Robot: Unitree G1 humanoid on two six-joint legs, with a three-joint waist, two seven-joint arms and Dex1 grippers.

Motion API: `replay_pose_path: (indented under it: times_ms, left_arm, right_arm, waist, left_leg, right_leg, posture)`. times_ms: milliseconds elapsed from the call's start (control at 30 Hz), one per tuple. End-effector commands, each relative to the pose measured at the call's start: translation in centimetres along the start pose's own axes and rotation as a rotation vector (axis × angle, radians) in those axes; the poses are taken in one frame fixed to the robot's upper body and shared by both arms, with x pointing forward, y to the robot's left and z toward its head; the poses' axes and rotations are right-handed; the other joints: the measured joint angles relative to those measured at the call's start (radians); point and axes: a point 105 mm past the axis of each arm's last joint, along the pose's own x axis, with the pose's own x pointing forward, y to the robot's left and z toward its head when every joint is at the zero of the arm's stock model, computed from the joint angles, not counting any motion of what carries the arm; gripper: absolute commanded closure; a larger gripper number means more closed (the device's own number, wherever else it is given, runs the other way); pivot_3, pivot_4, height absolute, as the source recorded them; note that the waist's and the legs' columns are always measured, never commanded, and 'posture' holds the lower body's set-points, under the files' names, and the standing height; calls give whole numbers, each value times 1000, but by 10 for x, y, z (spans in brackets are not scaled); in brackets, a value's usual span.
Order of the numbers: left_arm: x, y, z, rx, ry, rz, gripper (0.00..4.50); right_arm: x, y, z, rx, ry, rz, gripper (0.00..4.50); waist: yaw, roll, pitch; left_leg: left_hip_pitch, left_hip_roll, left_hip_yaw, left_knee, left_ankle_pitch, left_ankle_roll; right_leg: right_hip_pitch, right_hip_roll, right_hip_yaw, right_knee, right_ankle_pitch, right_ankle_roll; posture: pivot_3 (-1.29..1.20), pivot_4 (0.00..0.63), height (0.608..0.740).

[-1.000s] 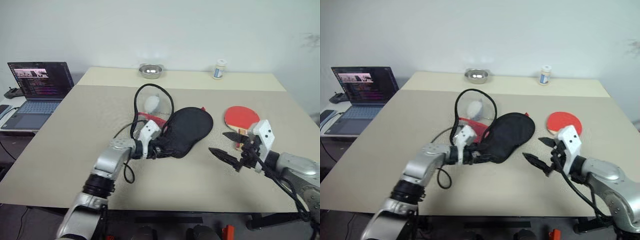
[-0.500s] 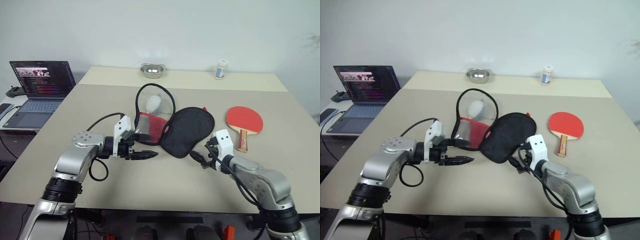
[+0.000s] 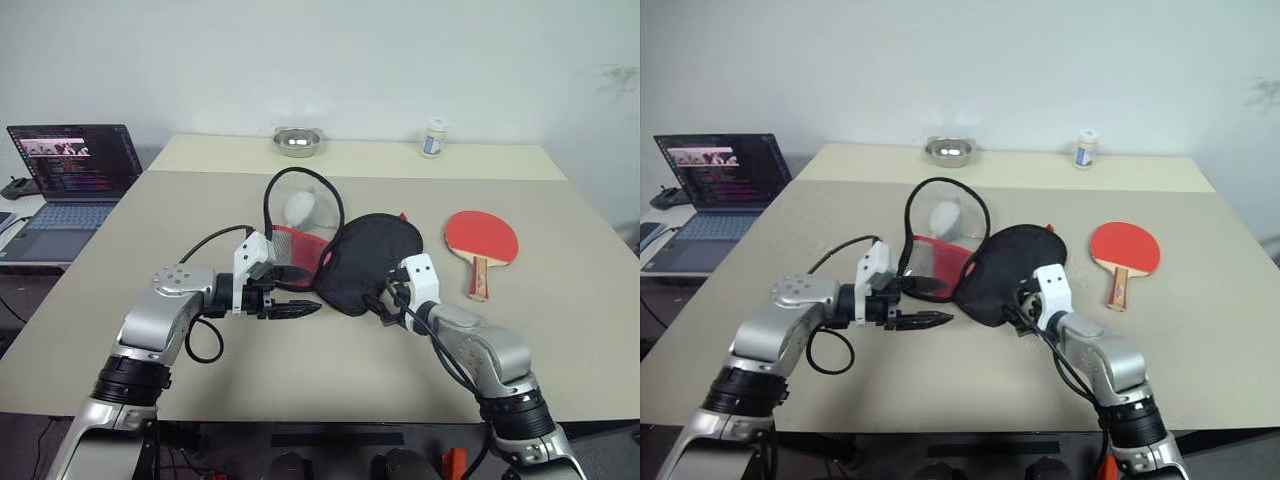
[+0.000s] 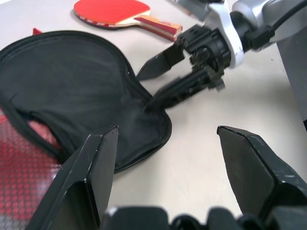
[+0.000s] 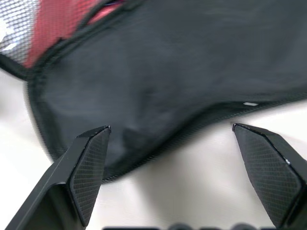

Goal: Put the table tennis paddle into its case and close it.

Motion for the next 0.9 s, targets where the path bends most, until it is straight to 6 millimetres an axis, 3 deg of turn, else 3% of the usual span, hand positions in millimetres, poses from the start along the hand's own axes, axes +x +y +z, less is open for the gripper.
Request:
replay_pose_path:
  times_ms: [33,233,400,533,900]
  left_arm:
    - [1,0,10,44,-26,-6,904]
    - [1,0,9,45,-28,-5,904]
    - [2,0,7,49,-30,-10,904]
    - [4,-2,4,50,-31,-18,904]
    - [19,-11,3,46,-46,-69,904]
  right_arm:
    - [4,16,2,-15,-6,70,613]
    - [7,24,5,-14,-11,99,2743]
    - [4,16,10,5,-29,75,4461]
    - [-10,-2,9,48,-27,50,4488]
    - [-64,-63,7,-74,98,9,4488]
  waist:
    - [0,0,0]
    - [-6,0,0]
    - [-10,0,0]
    - [-9,0,0]
    - [-5,0,0]
  left_leg:
    - [0,0,0,0,0,0]
    - [0,0,0,0,0,0]
    - [0,0,1,0,0,0]
    - [0,-1,1,0,0,0]
    - [-1,-2,2,0,0,0]
  right_leg:
    - [0,0,0,0,0,0]
    - [-1,0,0,1,0,0]
    - [-1,0,1,2,0,0]
    - [-1,-1,1,2,0,0]
    - [-2,-2,1,2,0,0]
  posture:
    - [0,150,740]
    - [0,150,740]
    - [0,150,740]
    - [0,150,740]
    - [0,150,740]
